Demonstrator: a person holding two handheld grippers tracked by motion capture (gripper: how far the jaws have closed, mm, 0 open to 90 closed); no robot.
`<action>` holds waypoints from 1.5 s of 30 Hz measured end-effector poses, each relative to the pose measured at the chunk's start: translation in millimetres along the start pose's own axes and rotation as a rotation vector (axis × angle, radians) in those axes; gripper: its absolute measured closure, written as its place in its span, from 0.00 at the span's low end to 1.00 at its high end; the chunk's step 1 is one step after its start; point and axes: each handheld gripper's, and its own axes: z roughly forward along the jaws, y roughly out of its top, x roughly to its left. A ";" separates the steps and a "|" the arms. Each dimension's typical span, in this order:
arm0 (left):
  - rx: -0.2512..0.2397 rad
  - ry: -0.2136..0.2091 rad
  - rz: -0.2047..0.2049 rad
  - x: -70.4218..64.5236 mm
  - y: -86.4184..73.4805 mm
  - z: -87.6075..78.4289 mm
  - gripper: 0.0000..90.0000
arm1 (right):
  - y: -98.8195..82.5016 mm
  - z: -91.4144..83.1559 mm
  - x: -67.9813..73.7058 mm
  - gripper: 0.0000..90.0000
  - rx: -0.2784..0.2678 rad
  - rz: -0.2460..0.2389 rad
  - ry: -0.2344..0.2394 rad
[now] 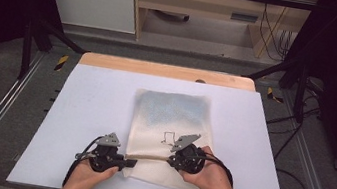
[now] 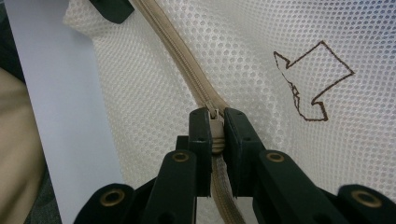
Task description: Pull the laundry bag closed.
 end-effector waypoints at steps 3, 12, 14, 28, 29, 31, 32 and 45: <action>0.000 0.000 0.002 0.3 0.0 -0.2 0.92 | -0.8 -1.5 -0.1 0.91 -0.001 0.001 -0.003; 0.000 -0.001 0.001 -0.5 0.1 0.1 0.92 | -5.7 -3.9 -2.0 0.91 0.001 0.012 -0.011; 0.000 -0.001 0.001 -0.6 0.1 0.3 0.92 | -6.6 -5.0 -2.3 0.91 0.004 0.017 -0.014; 0.001 0.001 0.006 -0.9 0.8 0.2 0.92 | -12.4 -8.5 -5.1 0.91 -0.001 0.027 -0.024; 0.001 -0.001 0.006 -1.1 0.7 0.1 0.92 | -12.6 -8.7 -5.0 0.91 -0.002 0.027 -0.025; 0.002 0.000 0.007 -1.2 0.7 0.3 0.92 | -12.6 -8.9 -5.1 0.91 -0.004 0.027 -0.027; 0.002 0.000 0.007 -1.2 0.7 0.3 0.92 | -12.6 -8.9 -5.1 0.91 -0.004 0.027 -0.027; 0.002 -0.002 0.008 -1.4 0.8 -0.1 0.92 | -12.8 -9.2 -5.3 0.91 -0.002 0.026 -0.031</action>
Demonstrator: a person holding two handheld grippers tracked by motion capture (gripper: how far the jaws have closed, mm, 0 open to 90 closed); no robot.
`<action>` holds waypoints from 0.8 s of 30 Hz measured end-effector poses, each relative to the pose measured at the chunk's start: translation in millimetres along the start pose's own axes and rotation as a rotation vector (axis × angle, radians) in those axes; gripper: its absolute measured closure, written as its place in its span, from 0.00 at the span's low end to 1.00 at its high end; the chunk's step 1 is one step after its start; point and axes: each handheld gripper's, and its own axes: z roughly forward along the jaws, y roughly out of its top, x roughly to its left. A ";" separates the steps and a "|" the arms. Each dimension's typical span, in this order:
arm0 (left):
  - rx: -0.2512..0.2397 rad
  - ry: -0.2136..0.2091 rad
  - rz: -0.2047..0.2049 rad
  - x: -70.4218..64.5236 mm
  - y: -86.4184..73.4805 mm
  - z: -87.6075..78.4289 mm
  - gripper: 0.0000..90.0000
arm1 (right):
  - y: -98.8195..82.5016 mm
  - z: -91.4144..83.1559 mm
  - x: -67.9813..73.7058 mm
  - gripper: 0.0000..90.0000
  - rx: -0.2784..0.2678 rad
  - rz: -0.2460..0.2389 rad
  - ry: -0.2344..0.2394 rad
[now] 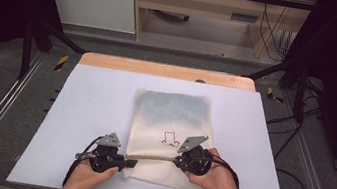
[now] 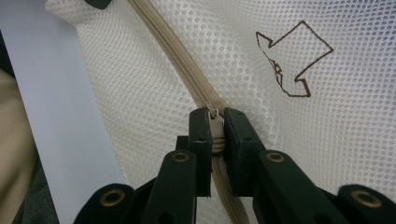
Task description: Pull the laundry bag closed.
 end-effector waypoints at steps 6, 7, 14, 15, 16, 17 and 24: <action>0.004 -0.001 0.003 0.2 0.1 0.6 0.92 | -0.2 0.7 0.8 0.91 0.008 -0.004 -0.001; 0.003 -0.002 0.004 0.2 0.2 0.6 0.92 | -0.3 0.2 0.7 0.91 0.008 -0.002 -0.001; 0.005 0.000 0.005 -0.7 -0.1 1.2 0.92 | -2.8 0.7 -0.2 0.91 0.011 0.003 -0.001; 0.005 0.000 0.005 -0.7 -0.1 1.2 0.92 | -2.8 0.7 -0.2 0.91 0.011 0.003 -0.001; 0.005 0.000 0.005 -0.8 -0.1 1.2 0.92 | -2.9 0.3 -0.3 0.91 0.009 0.003 -0.002; 0.006 0.000 0.006 -0.9 -0.1 1.1 0.92 | -3.2 -0.3 -0.5 0.91 0.010 -0.001 -0.003; 0.006 0.004 0.008 0.2 -0.1 1.0 0.92 | -6.3 -2.7 -1.7 0.91 0.004 0.014 -0.005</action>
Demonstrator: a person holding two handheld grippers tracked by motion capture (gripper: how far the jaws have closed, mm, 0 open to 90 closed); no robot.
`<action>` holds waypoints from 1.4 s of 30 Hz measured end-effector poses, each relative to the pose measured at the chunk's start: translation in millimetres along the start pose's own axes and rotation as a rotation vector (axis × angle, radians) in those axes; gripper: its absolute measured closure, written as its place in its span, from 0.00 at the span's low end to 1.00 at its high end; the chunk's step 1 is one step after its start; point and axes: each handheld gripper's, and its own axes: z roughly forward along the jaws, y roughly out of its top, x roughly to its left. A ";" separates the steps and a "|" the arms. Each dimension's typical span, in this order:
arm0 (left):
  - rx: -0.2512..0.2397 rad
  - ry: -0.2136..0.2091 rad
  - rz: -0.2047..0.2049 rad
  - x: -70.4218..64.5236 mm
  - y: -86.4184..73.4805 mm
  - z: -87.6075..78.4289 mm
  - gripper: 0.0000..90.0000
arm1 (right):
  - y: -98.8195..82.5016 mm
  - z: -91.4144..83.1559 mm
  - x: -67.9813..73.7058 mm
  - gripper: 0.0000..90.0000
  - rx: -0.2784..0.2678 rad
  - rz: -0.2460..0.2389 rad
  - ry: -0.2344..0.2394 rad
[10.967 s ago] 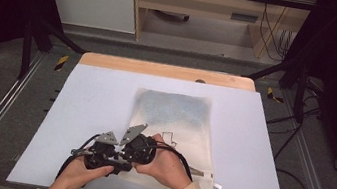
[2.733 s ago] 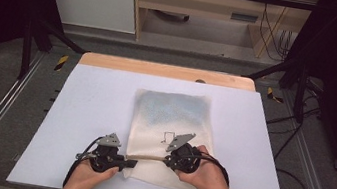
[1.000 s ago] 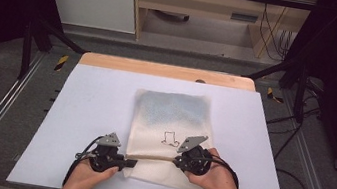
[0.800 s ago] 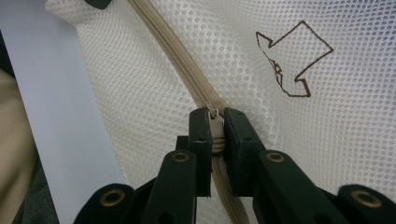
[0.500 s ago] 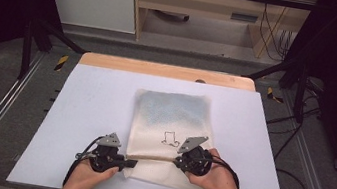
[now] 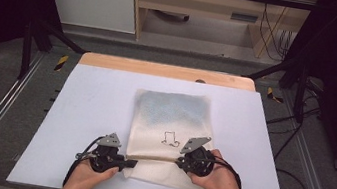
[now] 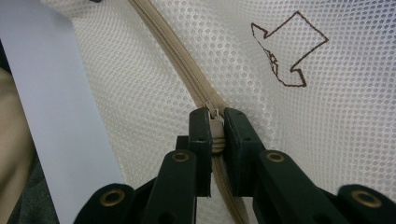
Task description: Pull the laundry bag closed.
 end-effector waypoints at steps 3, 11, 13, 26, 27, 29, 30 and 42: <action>0.000 -0.001 -0.001 -0.1 -0.1 0.1 0.92 | -1.4 0.0 -0.5 0.91 0.001 -0.002 0.000; -0.002 -0.001 0.000 -0.2 0.2 -0.7 0.92 | -3.3 -1.3 -1.0 0.91 0.002 0.003 -0.002; -0.002 -0.001 0.000 0.0 0.3 -0.8 0.92 | -4.2 -1.8 -1.3 0.91 0.000 0.008 -0.004; -0.004 -0.001 -0.001 0.4 0.4 -1.8 0.92 | -10.4 -5.4 -3.7 0.91 -0.003 0.028 -0.006; -0.004 -0.001 -0.002 0.4 0.4 -2.0 0.92 | -10.9 -5.2 -3.7 0.91 -0.004 0.027 -0.008; -0.005 -0.003 -0.004 0.5 0.2 -2.1 0.92 | -12.6 -5.5 -4.4 0.91 -0.004 0.029 -0.009; -0.005 -0.003 -0.005 0.6 0.1 -2.0 0.92 | -13.1 -5.5 -4.5 0.91 -0.004 0.033 -0.011; -0.007 0.005 0.000 0.8 0.6 -3.6 0.92 | -21.7 -10.8 -7.1 0.91 -0.009 0.045 -0.021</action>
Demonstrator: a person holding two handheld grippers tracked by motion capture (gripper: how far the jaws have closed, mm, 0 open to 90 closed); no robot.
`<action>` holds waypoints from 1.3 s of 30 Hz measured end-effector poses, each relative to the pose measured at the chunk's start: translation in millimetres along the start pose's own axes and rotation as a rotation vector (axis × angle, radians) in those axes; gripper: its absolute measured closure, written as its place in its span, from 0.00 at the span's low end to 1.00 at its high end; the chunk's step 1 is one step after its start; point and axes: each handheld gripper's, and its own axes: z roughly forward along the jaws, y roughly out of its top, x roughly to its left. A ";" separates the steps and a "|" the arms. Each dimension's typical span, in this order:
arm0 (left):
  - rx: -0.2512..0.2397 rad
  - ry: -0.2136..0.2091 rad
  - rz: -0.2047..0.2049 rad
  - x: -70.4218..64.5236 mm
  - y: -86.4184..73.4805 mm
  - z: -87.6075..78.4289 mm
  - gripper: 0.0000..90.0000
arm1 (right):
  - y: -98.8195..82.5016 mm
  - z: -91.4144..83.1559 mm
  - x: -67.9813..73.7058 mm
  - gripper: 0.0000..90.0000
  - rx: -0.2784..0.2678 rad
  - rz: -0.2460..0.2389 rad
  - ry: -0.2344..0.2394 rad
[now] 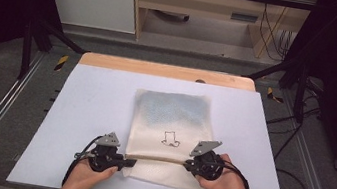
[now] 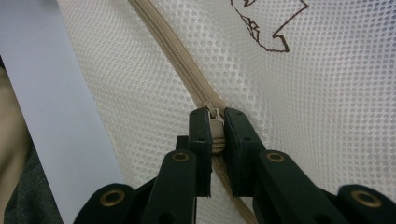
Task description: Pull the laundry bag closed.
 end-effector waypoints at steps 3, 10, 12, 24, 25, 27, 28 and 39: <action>0.001 -0.002 0.001 0.4 0.1 -0.1 0.92 | -2.3 -0.7 -1.1 0.91 -0.003 0.010 0.004; 0.000 0.006 0.004 -0.3 -0.3 -0.3 0.92 | -5.1 -3.0 -1.6 0.91 -0.002 0.018 -0.007; 0.000 0.006 0.003 -0.1 -0.4 -0.2 0.92 | -6.5 -4.4 -1.9 0.91 -0.003 0.023 -0.004; -0.001 0.007 0.004 0.9 -0.7 -1.0 0.92 | -14.2 -7.4 -4.8 0.91 -0.006 0.041 -0.012; -0.001 0.007 0.002 0.8 -0.7 -0.7 0.92 | -14.7 -7.6 -5.2 0.91 -0.006 0.040 -0.011; 0.000 0.008 0.002 1.1 -0.7 -0.7 0.92 | -15.8 -8.5 -5.6 0.91 -0.004 0.044 -0.014; 0.000 0.009 0.004 1.6 -0.6 -1.1 0.92 | -16.2 -9.3 -6.0 0.91 0.000 0.046 -0.018; -0.003 0.011 0.000 1.9 -0.6 -2.7 0.92 | -25.2 -12.8 -11.3 0.91 0.003 0.065 -0.037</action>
